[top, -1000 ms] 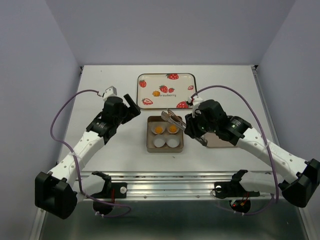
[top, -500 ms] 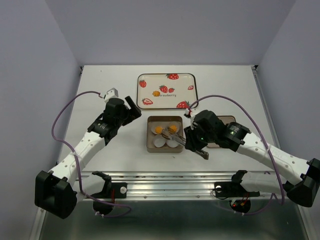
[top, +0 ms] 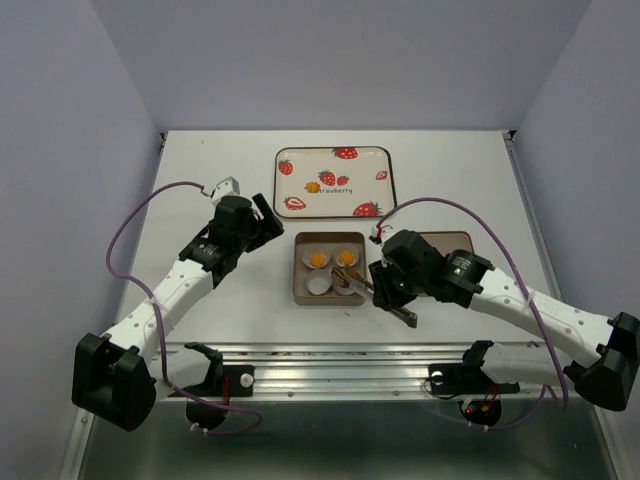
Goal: Pack the cookies
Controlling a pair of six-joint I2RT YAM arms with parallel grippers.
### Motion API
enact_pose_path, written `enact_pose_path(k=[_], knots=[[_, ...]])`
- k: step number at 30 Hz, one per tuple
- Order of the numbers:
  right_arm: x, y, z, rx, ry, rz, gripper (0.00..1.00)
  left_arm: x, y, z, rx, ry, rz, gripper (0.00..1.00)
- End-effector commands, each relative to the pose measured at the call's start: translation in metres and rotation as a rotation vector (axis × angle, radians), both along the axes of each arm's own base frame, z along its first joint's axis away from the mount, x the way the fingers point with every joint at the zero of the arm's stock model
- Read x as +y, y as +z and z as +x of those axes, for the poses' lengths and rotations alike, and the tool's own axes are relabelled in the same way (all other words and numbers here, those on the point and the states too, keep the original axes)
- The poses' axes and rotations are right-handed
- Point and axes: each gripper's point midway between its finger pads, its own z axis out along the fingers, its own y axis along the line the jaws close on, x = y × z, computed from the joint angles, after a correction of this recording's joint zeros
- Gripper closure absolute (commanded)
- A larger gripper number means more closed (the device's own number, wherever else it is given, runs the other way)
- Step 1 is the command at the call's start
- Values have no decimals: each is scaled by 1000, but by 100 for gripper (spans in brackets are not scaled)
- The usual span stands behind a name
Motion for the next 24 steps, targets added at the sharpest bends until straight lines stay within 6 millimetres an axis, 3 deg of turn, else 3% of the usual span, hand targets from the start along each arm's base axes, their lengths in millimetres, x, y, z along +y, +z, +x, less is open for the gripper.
enact_pose_path(k=[1,15,24], knots=[[0,3,5,-29,-13,-17,69,1,12,4,-47,-2,10,1],[0,-1,2,-18,0,-60,68,2,11,4,-43,4,13,1],[2,-1,3,-22,7,-71,59,3,12,3,-49,3,12,1]])
